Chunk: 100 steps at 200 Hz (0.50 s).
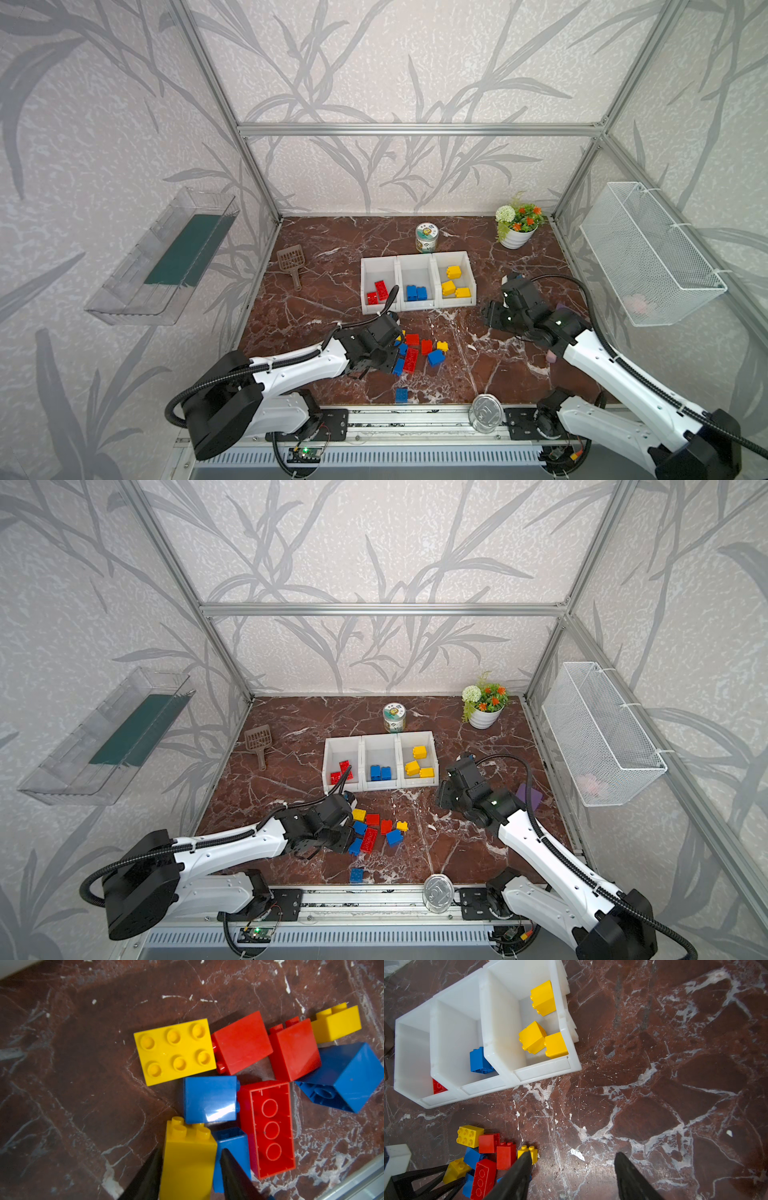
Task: Sort the legos into containers by color
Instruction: 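Withdraw the right gripper while the left gripper grasps a tall yellow brick, then carry the yellow brick with the left gripper into the yellow compartment and release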
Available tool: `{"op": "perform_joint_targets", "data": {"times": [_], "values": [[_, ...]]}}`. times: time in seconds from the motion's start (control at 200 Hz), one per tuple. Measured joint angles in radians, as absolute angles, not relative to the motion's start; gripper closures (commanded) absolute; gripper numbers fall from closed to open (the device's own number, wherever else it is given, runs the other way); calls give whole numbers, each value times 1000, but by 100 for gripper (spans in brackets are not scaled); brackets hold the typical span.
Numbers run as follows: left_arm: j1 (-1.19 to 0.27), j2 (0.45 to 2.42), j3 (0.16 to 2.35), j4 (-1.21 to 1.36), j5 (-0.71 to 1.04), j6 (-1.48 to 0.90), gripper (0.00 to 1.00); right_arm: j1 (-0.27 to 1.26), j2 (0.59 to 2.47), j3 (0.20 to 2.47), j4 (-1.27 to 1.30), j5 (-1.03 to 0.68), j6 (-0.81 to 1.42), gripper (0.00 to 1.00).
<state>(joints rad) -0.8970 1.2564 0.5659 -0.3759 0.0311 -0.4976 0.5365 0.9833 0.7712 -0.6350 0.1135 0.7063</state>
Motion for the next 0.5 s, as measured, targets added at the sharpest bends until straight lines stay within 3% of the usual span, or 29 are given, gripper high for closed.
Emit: {"op": "perform_joint_targets", "data": {"times": [0.255, 0.5], "values": [[-901, 1269, 571, -368, 25, -497, 66, 537, 965, 765, -642, 122, 711, 36], [-902, 1256, 614, -417, 5, -466, 67, 537, 948, 758, -654, 123, 715, 36]]}}
